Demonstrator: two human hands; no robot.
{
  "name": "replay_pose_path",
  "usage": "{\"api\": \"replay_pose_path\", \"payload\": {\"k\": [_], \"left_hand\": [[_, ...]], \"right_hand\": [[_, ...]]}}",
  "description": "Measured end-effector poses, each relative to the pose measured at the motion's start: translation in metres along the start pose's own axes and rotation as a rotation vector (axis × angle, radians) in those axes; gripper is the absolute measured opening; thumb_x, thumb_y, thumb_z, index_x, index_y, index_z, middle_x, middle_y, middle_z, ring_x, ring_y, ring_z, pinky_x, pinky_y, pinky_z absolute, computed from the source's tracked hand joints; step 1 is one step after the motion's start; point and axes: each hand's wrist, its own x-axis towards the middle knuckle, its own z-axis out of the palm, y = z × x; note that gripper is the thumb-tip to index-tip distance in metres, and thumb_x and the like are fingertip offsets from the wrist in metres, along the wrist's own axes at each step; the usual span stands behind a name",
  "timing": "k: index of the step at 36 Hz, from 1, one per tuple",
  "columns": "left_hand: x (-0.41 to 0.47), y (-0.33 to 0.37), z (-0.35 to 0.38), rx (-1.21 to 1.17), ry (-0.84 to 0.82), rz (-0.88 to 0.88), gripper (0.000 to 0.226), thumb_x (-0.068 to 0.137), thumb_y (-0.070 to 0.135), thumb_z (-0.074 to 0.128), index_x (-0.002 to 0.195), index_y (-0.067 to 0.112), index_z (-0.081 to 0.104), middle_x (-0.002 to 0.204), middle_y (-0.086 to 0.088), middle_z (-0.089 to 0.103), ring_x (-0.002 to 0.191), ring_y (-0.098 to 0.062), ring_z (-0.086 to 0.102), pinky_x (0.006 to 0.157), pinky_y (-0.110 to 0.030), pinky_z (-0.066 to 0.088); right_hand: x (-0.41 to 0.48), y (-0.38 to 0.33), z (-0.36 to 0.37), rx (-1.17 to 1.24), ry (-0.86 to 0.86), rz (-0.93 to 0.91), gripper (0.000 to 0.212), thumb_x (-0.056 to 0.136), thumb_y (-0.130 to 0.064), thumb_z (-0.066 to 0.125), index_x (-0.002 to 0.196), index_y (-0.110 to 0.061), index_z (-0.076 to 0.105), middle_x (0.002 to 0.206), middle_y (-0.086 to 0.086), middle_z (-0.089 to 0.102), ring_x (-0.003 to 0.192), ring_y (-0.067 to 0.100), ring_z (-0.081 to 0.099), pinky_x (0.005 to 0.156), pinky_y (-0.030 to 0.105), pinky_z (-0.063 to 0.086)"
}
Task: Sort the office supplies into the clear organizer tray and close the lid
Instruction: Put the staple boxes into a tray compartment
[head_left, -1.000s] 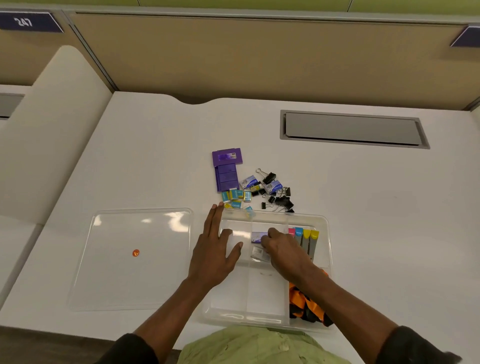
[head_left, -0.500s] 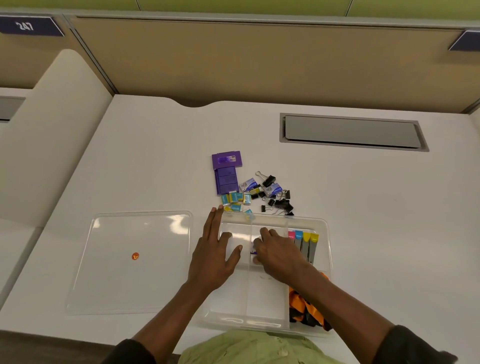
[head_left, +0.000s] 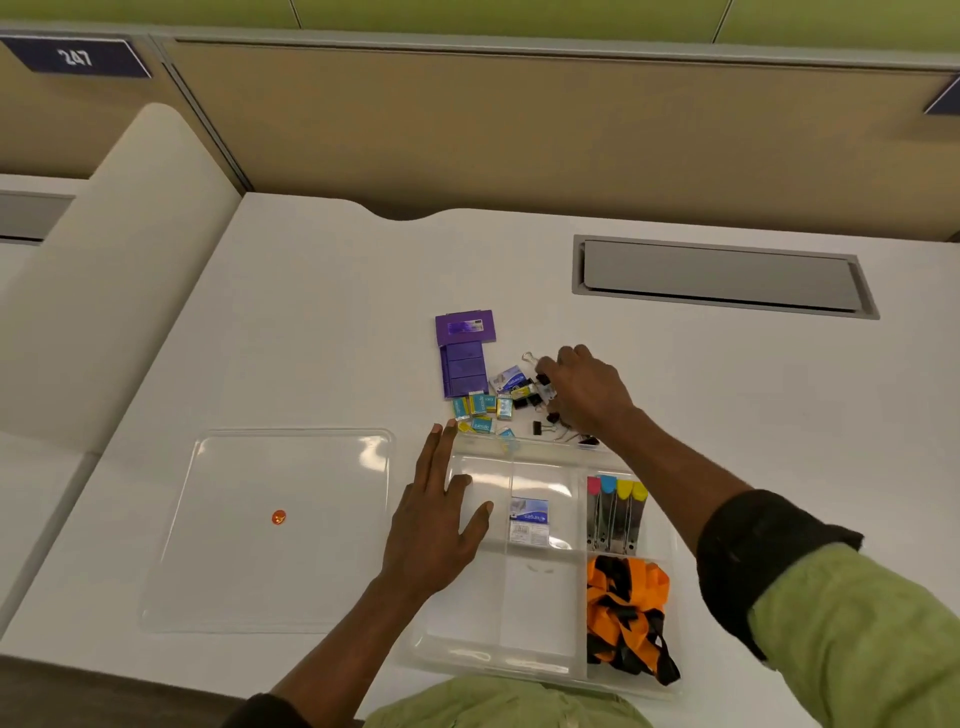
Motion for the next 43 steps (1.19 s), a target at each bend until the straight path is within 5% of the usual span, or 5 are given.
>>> {"api": "replay_pose_path", "payload": {"k": [11, 20, 24, 30, 43], "left_hand": [[0.0, 0.004, -0.005, 0.012, -0.011, -0.003, 0.044, 0.101, 0.057, 0.055, 0.12, 0.021, 0.071, 0.178, 0.014, -0.007, 0.164, -0.006, -0.005, 0.102, -0.046, 0.059], [-0.001, 0.004, -0.005, 0.01, -0.006, 0.025, 0.047, 0.101, 0.058, 0.054, 0.127, 0.021, 0.068, 0.178, 0.015, -0.007, 0.163, -0.013, 0.018, 0.103, -0.043, 0.058], [-0.002, 0.005, -0.006, 0.0, -0.022, 0.01, 0.056, 0.101, 0.059, 0.053, 0.145, 0.024, 0.057, 0.176, 0.019, -0.012, 0.136, -0.016, 0.055, 0.1, -0.039, 0.059], [-0.001, 0.006, -0.007, 0.029, -0.02, 0.009, 0.051, 0.101, 0.061, 0.052, 0.134, 0.024, 0.064, 0.176, 0.02, -0.015, 0.134, -0.016, 0.057, 0.098, -0.039, 0.06], [-0.003, 0.011, -0.009, 0.054, -0.011, -0.002, 0.046, 0.1, 0.063, 0.052, 0.123, 0.026, 0.068, 0.175, 0.022, -0.016, 0.131, -0.014, 0.058, 0.097, -0.032, 0.058]], "right_hand": [[0.005, 0.012, 0.013, 0.296, 0.0, 0.067, 0.039, 0.08, -0.032, 0.079, 0.115, -0.022, 0.063, 0.105, 0.008, 0.052, 0.102, 0.026, 0.047, 0.072, 0.039, 0.05], [-0.044, -0.023, -0.023, 0.347, 0.327, 0.092, 0.034, 0.08, -0.04, 0.077, 0.103, -0.025, 0.057, 0.098, -0.003, 0.057, 0.091, 0.015, 0.049, 0.059, 0.032, 0.049], [-0.089, -0.061, -0.029, 0.377, 0.179, 0.067, 0.036, 0.081, -0.045, 0.076, 0.106, -0.029, 0.056, 0.102, -0.006, 0.058, 0.09, 0.013, 0.054, 0.067, 0.031, 0.052], [-0.124, -0.093, 0.011, 0.09, 0.034, 0.106, 0.062, 0.064, -0.024, 0.092, 0.117, -0.014, 0.062, 0.105, 0.01, 0.063, 0.094, 0.025, 0.06, 0.056, 0.036, 0.054], [-0.121, -0.085, 0.028, 0.231, -0.062, 0.06, 0.055, 0.083, -0.021, 0.078, 0.134, -0.017, 0.056, 0.135, 0.005, 0.058, 0.12, 0.021, 0.05, 0.095, 0.033, 0.05]]}}
